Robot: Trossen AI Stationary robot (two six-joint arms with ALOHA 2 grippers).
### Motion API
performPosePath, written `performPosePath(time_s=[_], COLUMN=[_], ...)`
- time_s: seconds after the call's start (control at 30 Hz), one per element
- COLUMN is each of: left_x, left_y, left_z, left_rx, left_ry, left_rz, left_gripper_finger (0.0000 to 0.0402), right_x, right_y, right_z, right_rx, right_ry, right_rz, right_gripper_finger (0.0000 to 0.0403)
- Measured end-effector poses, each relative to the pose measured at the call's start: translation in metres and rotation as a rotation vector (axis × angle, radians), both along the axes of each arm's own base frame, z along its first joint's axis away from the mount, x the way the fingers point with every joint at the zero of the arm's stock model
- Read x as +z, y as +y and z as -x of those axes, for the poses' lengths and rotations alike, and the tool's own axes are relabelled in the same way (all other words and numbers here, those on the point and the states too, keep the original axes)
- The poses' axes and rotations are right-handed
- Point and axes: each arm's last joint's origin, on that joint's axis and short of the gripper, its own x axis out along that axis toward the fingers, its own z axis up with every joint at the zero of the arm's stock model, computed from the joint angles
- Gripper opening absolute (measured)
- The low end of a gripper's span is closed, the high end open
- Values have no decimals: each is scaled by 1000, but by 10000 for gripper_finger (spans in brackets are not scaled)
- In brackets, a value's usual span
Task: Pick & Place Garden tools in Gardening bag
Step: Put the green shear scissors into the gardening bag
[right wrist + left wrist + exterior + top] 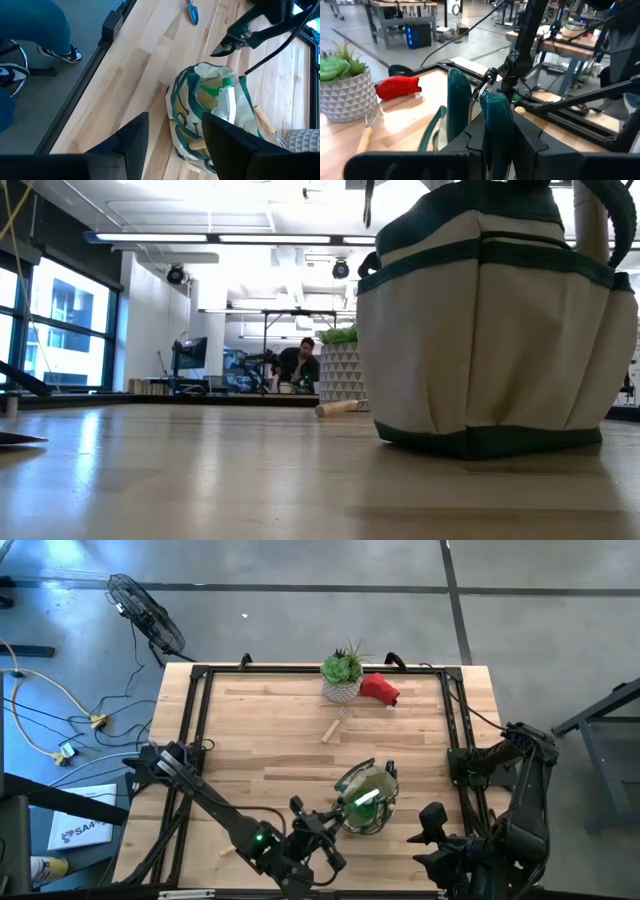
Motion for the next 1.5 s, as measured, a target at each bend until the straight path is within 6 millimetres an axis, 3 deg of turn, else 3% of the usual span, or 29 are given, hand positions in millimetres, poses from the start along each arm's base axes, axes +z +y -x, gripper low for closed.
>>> performPosePath(time_s=[0.37,0.67,0.93,1.5], left_x=[-10,-19,-44,-48], left_y=[1,13,24,23], left_z=[-5,-17,-19,-14], left_rx=[52,78,103,124], left_ry=[-21,-52,-57,-43], left_rz=[4,73,132,107], left_gripper_finger=[48,48,48,47], right_x=[0,0,0,0], right_y=[0,0,1,1], right_z=[0,0,1,1], right_rx=[2,2,10,39], right_ry=[0,-2,2,19], right_rz=[1,-2,-2,8], right_gripper_finger=[176,176,176,176])
